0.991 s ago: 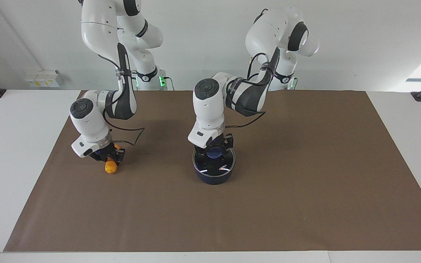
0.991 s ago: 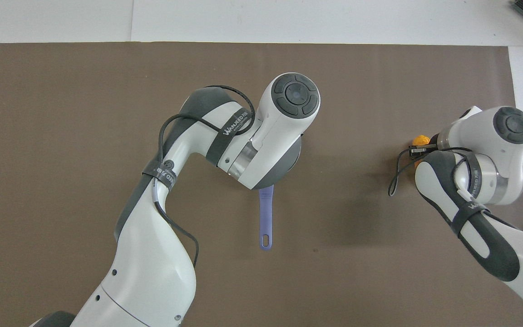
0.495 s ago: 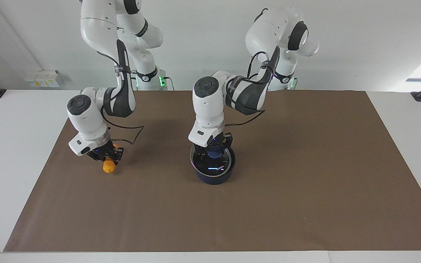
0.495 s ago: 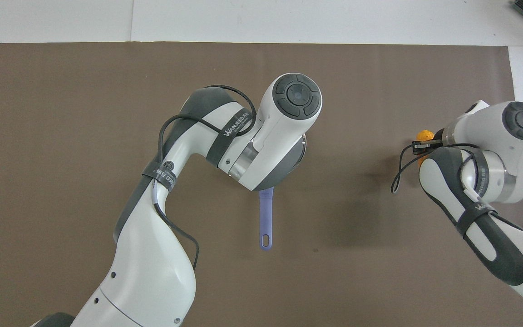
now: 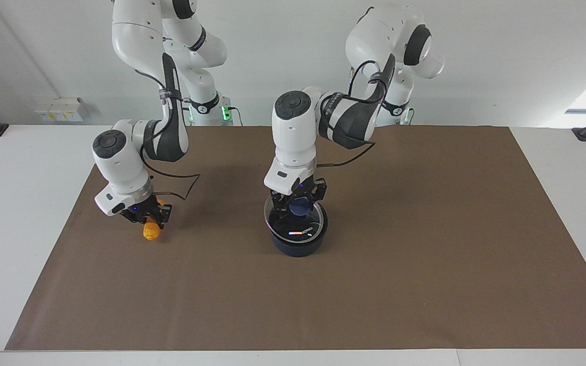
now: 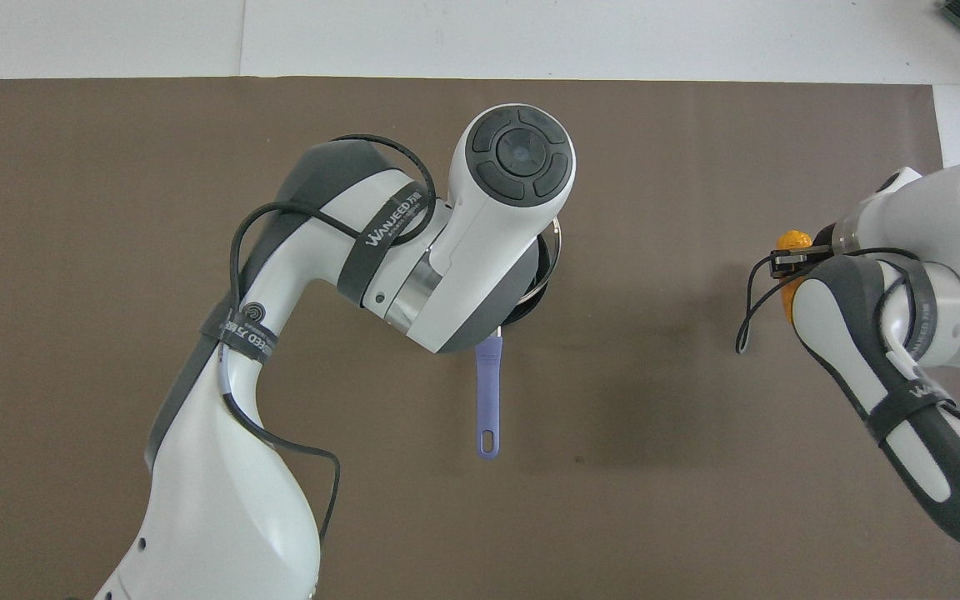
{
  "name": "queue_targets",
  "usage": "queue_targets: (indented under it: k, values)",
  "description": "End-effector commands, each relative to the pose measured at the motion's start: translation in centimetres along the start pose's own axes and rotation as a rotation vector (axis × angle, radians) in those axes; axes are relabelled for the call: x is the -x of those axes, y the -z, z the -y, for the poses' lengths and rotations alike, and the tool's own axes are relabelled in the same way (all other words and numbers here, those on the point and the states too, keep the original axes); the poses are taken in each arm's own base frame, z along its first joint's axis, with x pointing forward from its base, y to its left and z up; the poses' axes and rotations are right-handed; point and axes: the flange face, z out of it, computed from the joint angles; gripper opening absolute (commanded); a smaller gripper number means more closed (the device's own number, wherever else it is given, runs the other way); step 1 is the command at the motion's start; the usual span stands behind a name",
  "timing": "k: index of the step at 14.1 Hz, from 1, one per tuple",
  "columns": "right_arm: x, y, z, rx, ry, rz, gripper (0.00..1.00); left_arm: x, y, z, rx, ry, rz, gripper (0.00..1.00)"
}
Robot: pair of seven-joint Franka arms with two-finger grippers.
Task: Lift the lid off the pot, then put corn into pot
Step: 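Lift the glass lid with the left gripper while the right gripper lifts the corn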
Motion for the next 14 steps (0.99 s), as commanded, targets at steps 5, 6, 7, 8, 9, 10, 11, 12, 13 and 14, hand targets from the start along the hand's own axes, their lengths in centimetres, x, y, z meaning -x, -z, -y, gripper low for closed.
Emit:
queue_targets:
  k: [5,6,7,8,9,10,11,12,13,14]
  values:
    - [-1.3,10.4,4.9,-0.055,0.007,-0.006,0.00,-4.0,0.4,8.1,-0.076,0.038,0.008,0.00]
    - [-1.4,11.1,6.1,-0.055,-0.010,-0.006,0.00,-4.1,0.1,9.3,-0.087,0.024,0.022,0.00]
    - [-1.4,11.4,8.1,-0.050,-0.023,-0.011,0.00,-4.1,-0.3,10.8,-0.097,0.025,0.036,0.00]
    - [-1.4,11.4,10.2,-0.054,-0.039,-0.021,0.00,-4.7,-0.5,12.6,-0.119,0.027,0.036,0.00]
    - [-1.3,11.5,11.8,-0.065,-0.062,-0.019,0.00,-5.2,-0.7,14.5,-0.138,0.006,0.043,0.00]
    - [-1.1,11.4,13.7,-0.064,-0.077,-0.015,0.00,-5.6,-0.9,16.1,-0.145,-0.008,0.057,0.00]
    - [-0.8,11.4,15.9,-0.062,-0.096,-0.013,0.00,-6.1,-1.2,17.9,-0.154,-0.005,0.067,0.00]
    - [-0.8,11.4,18.5,-0.063,-0.122,-0.016,0.00,-6.5,-1.4,19.6,-0.172,-0.005,0.064,0.00]
    - [-1.4,11.4,20.8,-0.071,-0.169,-0.021,0.00,-6.8,-1.9,20.9,-0.184,-0.001,0.067,0.00]
    - [-1.8,11.6,22.4,-0.078,-0.201,-0.026,0.00,-6.9,-2.4,22.1,-0.193,0.011,0.073,0.00]
